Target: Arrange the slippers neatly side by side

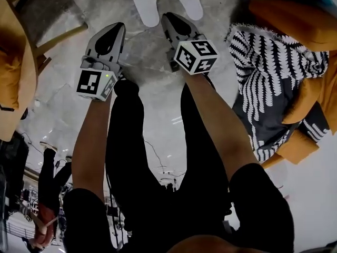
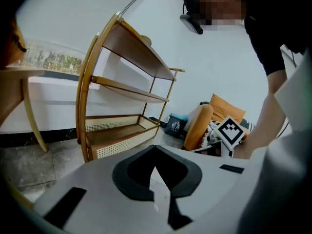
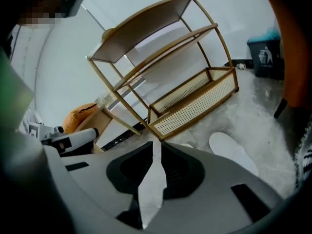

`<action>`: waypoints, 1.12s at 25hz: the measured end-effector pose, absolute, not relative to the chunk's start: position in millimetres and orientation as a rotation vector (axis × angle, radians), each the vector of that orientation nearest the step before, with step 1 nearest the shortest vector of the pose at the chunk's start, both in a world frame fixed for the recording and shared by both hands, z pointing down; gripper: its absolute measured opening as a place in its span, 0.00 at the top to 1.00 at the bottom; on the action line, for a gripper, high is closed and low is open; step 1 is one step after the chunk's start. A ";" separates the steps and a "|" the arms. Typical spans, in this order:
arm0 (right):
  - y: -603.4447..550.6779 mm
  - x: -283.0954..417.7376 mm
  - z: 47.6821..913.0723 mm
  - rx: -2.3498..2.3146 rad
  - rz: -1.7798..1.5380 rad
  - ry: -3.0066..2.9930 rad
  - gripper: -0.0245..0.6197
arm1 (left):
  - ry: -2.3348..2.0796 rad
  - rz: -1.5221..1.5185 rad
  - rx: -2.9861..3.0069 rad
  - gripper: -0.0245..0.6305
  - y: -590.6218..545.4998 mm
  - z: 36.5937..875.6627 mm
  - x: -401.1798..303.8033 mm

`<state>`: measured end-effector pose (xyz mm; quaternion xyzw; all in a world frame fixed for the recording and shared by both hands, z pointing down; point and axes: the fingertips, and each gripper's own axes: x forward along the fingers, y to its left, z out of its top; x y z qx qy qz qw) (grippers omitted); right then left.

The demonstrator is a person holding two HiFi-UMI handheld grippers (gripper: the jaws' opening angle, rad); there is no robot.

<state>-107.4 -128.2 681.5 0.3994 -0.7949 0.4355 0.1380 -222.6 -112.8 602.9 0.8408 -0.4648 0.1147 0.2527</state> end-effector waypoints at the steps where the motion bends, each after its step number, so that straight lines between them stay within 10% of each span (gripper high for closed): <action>1: -130.0 -110.0 697.5 1.165 1.289 -2.286 0.86 | -1.259 0.313 2.288 0.94 -113.2 613.0 -226.8; 28: -144.4 -162.0 955.8 1.343 1.744 -1.867 0.86 | -1.279 0.293 2.240 0.94 -98.9 727.6 -297.9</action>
